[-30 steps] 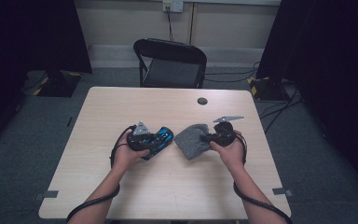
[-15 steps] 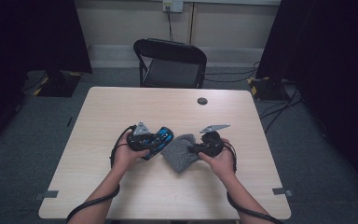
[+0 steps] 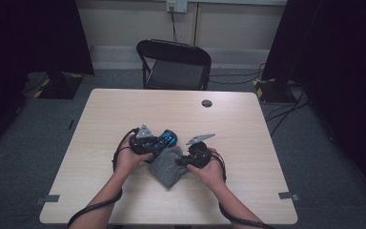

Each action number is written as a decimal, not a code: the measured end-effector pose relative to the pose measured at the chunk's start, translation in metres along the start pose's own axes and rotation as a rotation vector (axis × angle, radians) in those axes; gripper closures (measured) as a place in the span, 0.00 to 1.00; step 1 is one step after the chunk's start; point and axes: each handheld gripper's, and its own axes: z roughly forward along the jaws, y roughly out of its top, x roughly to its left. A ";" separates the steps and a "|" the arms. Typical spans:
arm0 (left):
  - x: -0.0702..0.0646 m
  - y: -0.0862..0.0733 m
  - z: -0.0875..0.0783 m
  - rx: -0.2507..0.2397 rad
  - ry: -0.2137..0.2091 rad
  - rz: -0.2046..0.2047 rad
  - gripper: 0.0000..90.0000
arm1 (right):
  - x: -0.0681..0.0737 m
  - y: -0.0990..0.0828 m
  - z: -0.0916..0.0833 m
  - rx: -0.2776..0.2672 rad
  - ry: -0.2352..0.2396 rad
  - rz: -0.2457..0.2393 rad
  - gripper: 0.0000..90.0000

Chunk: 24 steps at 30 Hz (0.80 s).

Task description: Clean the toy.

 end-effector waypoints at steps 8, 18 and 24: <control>0.000 0.000 0.000 0.002 0.001 0.003 0.57 | 0.009 0.005 0.016 0.021 0.003 -0.022 0.87; 0.000 0.000 0.000 0.001 0.001 0.004 0.57 | 0.008 0.003 0.026 0.009 -0.015 0.000 0.87; 0.000 0.000 0.000 0.000 0.001 0.002 0.57 | 0.003 0.004 0.025 0.004 -0.034 0.010 0.87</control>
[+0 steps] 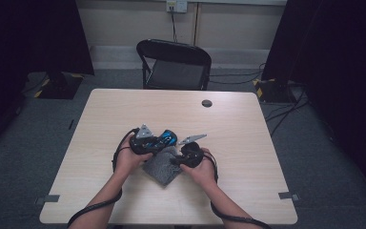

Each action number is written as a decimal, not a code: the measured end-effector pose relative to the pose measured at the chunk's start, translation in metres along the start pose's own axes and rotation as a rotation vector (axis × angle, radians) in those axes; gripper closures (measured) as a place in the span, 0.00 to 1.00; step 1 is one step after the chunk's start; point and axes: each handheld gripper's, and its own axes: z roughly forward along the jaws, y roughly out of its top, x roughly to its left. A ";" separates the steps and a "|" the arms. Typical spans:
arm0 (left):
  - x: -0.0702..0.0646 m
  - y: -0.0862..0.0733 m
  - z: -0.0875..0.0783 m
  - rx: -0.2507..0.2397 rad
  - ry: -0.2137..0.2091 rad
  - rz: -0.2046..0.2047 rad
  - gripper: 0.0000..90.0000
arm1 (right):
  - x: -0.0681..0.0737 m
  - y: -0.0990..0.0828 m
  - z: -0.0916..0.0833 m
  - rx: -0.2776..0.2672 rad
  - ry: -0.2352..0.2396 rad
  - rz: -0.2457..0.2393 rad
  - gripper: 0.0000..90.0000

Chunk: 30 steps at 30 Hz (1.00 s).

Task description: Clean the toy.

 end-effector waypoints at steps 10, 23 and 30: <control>0.000 0.000 0.000 0.000 0.001 0.001 0.57 | -0.008 0.000 -0.002 -0.011 -0.019 0.019 0.87; 0.000 0.000 0.000 -0.001 0.002 0.003 0.57 | -0.024 0.001 -0.009 -0.009 -0.068 0.043 0.87; 0.000 0.000 0.000 0.000 0.005 0.006 0.57 | -0.034 0.001 -0.013 -0.011 -0.097 0.060 0.87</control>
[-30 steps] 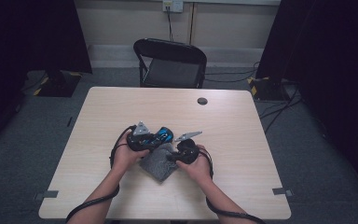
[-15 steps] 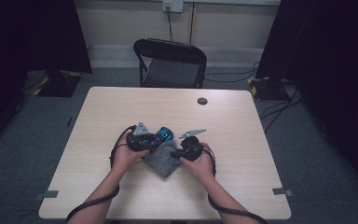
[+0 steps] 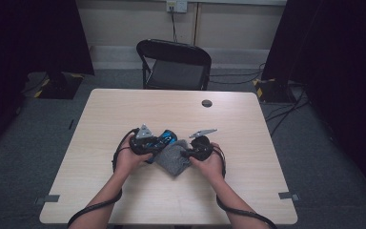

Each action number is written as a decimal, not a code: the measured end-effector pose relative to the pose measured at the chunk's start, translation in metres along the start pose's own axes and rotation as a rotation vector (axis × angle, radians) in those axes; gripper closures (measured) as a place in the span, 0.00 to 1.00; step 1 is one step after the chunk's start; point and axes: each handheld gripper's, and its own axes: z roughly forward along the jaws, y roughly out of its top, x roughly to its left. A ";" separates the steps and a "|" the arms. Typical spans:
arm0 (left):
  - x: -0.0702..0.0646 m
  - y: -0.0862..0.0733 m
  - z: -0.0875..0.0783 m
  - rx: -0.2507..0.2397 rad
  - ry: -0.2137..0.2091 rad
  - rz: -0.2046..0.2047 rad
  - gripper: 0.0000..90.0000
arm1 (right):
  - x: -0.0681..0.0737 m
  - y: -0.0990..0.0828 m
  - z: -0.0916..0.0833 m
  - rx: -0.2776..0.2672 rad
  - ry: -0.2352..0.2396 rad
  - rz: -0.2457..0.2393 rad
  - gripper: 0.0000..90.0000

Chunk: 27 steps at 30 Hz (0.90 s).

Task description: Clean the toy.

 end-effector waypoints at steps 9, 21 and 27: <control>0.000 0.000 0.000 -0.001 -0.004 -0.006 0.57 | -0.010 0.002 -0.003 -0.002 -0.024 0.009 0.87; -0.001 0.000 0.000 0.000 -0.003 -0.004 0.57 | -0.031 0.006 -0.007 -0.005 -0.071 0.045 0.87; -0.001 0.000 0.000 0.000 -0.003 -0.005 0.57 | -0.039 0.007 -0.010 -0.012 -0.085 0.062 0.87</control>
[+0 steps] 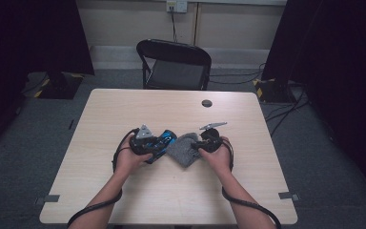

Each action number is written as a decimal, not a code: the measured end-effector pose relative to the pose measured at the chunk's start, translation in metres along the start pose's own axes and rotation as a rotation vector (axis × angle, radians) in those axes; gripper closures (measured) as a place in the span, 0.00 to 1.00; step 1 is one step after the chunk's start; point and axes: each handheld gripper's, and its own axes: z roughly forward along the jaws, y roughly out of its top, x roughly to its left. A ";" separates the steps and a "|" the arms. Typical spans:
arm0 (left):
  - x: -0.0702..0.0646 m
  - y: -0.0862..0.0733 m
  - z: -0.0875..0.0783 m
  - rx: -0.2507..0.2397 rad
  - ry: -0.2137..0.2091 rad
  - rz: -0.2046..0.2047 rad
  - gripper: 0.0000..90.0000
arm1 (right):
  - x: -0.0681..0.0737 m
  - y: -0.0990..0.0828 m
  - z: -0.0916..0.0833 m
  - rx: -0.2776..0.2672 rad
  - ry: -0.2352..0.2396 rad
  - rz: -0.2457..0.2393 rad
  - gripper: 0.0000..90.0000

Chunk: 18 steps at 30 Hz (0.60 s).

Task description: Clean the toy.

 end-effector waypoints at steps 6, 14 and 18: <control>0.000 0.000 0.000 0.000 0.000 0.000 0.57 | -0.007 0.002 0.000 0.000 -0.011 0.009 0.87; 0.000 0.000 0.000 -0.002 0.001 -0.001 0.57 | -0.009 0.007 0.003 0.011 -0.020 0.013 0.87; 0.000 0.000 0.000 -0.004 -0.001 -0.003 0.57 | -0.012 0.010 0.005 0.008 -0.020 0.022 0.87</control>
